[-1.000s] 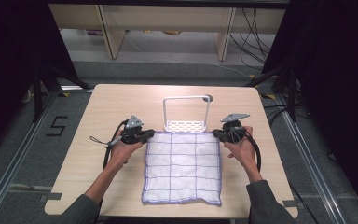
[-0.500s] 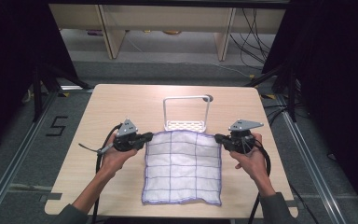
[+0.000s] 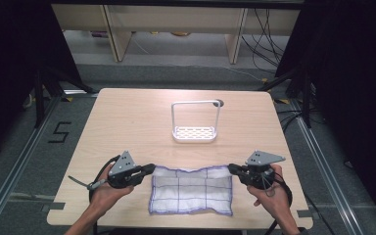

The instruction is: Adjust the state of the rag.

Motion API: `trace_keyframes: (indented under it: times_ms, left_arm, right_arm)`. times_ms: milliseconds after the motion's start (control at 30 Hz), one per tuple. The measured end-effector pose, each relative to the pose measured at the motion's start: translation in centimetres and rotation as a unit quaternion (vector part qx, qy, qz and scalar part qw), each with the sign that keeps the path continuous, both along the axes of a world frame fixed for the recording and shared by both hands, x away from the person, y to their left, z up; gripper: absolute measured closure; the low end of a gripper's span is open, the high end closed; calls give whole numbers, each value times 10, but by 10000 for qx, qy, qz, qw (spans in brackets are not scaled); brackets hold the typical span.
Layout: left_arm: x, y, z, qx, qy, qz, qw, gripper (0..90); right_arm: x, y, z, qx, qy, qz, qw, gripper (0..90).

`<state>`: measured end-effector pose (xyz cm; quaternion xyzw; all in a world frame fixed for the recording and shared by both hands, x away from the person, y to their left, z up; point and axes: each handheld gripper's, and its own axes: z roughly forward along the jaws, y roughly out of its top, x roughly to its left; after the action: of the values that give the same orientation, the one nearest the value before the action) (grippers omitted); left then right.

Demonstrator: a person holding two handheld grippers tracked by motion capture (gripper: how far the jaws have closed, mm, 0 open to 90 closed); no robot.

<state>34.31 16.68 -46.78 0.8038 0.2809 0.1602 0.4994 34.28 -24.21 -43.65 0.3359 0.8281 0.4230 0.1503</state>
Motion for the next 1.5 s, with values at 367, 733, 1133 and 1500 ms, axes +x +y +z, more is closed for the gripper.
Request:
trace_keyframes:
  times_ms: [367,733,1133,1500]
  left_arm:
    - [-29,-3,-12,234,13,-246,9994,861]
    - [-47,-2,-32,480,316,-498,9971,855]
    - [-56,-2,-41,681,689,-616,9934,601]
    - [-26,-6,-14,144,487,-63,9987,446]
  right_arm:
    - [-24,1,-14,-119,60,98,9999,863]
    - [-50,-1,-32,-206,342,285,9988,859]
    - [-68,-8,-46,-126,771,317,9964,703]
    - [-52,-13,-26,162,378,-333,9986,483]
